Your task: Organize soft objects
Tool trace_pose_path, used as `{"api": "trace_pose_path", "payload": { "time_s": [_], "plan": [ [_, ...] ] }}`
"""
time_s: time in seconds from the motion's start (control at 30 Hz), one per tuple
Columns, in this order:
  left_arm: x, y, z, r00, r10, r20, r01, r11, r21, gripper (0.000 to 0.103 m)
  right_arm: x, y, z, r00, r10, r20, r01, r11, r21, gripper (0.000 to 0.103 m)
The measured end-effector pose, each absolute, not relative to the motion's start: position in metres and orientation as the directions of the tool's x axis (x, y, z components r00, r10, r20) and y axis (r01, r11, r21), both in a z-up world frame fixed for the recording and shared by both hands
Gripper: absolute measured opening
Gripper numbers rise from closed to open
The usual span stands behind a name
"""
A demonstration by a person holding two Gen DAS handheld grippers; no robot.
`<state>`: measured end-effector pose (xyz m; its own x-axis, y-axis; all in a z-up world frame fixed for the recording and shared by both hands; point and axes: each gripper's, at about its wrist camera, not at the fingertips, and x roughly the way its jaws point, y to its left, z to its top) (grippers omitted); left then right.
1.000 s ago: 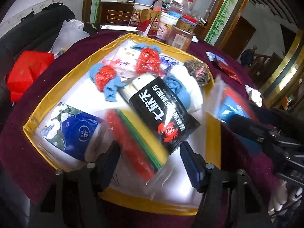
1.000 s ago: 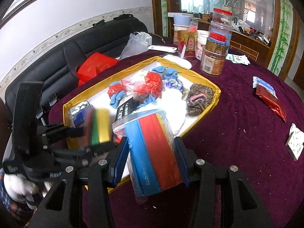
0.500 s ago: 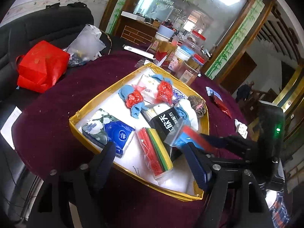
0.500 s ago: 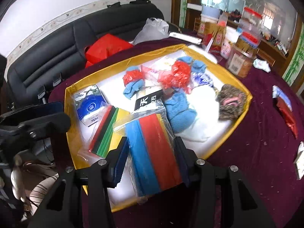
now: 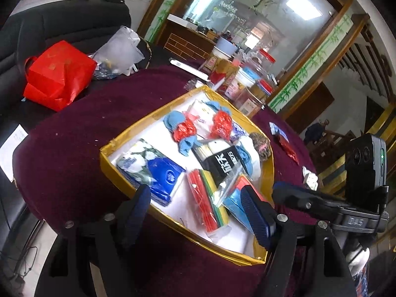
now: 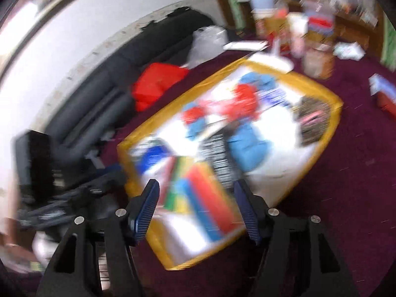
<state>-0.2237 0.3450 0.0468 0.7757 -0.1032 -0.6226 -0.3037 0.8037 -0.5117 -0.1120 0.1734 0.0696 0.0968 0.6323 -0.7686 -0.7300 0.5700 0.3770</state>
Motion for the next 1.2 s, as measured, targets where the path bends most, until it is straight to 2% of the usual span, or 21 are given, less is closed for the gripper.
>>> {"api": "trace_pose_path", "payload": {
  "time_s": [0.17,0.23,0.3,0.37,0.5,0.6,0.67,0.73,0.87,1.2],
  "plan": [
    [-0.231,0.353,0.046,0.775,-0.069,-0.628,-0.335,0.798,-0.501,0.078,-0.109,0.189,0.063,0.132,0.65,-0.748,-0.701,0.595,0.393,0.063],
    [-0.233,0.354,0.046,0.772,-0.057,-0.633,-0.34,0.804,-0.487,0.078,-0.106,0.193,0.05,0.08,0.639,-0.765,-0.675,0.599,0.431,0.063],
    [-0.233,0.352,0.046,0.771,-0.04,-0.636,-0.342,0.816,-0.466,0.08,-0.111,0.195,0.037,0.075,0.586,-0.807,-0.675,0.626,0.392,0.063],
    [-0.233,0.349,0.048,0.771,-0.018,-0.636,-0.344,0.83,-0.44,0.08,-0.116,0.194,0.025,0.059,0.553,-0.831,-0.672,0.638,0.377,0.061],
    [-0.232,0.331,0.06,0.779,0.085,-0.622,-0.354,0.877,-0.324,0.08,-0.132,0.18,0.042,0.137,0.575,-0.807,-0.706,0.628,0.328,0.061],
    [-0.235,0.308,0.075,0.79,0.21,-0.577,-0.37,0.913,-0.175,0.085,-0.147,0.162,0.064,0.258,0.592,-0.763,-0.727,0.64,0.25,0.066],
    [-0.237,0.293,0.084,0.798,0.271,-0.538,-0.381,0.919,-0.102,0.096,-0.158,0.147,0.073,0.357,0.59,-0.725,-0.721,0.667,0.187,0.077],
    [-0.239,0.281,0.091,0.807,0.315,-0.499,-0.395,0.917,-0.06,0.098,-0.165,0.137,0.075,0.423,0.583,-0.694,-0.707,0.691,0.15,0.083],
    [-0.237,0.263,0.099,0.815,0.34,-0.469,-0.393,0.919,-0.018,0.102,-0.171,0.123,0.072,0.484,0.541,-0.687,-0.691,0.719,0.08,0.083],
    [-0.223,0.227,0.101,0.787,0.337,-0.516,-0.374,0.927,0.035,0.102,-0.175,0.088,0.058,0.536,0.485,-0.69,-0.653,0.757,0.024,0.085]
  ]
}}
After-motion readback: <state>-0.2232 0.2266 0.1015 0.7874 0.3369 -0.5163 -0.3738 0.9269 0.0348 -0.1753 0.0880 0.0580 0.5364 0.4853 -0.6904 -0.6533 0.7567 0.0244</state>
